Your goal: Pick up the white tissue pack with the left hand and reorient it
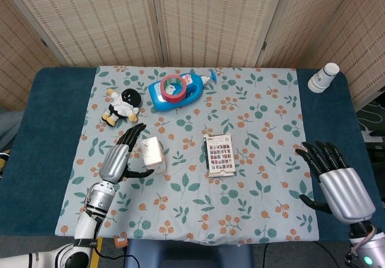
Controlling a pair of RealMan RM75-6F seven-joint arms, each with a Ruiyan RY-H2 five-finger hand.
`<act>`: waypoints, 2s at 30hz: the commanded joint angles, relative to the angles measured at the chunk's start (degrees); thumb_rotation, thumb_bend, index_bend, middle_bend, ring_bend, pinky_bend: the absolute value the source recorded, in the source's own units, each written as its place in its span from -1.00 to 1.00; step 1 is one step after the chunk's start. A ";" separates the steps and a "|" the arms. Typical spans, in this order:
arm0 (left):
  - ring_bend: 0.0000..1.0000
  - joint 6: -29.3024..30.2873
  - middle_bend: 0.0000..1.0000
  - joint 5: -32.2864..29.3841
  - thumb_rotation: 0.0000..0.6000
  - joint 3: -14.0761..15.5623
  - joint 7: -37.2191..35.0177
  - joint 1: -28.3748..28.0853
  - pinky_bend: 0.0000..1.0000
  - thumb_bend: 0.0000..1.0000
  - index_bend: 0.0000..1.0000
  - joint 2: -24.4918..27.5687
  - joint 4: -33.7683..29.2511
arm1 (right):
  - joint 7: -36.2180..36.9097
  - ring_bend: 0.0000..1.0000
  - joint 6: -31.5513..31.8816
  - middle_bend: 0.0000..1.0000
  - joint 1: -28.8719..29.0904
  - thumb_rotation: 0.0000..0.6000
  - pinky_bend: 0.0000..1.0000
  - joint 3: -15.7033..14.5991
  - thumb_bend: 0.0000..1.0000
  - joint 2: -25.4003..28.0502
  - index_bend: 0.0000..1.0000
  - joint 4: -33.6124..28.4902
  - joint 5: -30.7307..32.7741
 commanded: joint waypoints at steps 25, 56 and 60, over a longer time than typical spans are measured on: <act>-1.00 29.96 -0.99 -77.29 1.00 -14.19 56.51 -46.41 -0.85 -0.77 -1.00 0.29 -13.84 | 2.58 -1.00 -0.47 -0.88 0.15 1.00 -0.91 0.56 -0.77 1.02 -0.71 0.32 0.96; -1.00 29.83 -0.84 -80.32 1.00 -14.34 61.53 -46.13 -0.75 -0.76 -1.00 -7.66 0.43 | 6.13 -1.00 -1.28 -0.88 0.69 1.00 -0.91 1.14 -0.77 2.21 -0.71 1.13 2.21; -1.00 29.04 -0.83 -79.82 1.00 -13.83 62.21 -45.81 -0.74 -0.76 -1.00 -8.23 1.35 | 6.26 -1.00 -1.14 -0.88 0.70 1.00 -0.91 1.27 -0.77 2.26 -0.71 1.16 2.33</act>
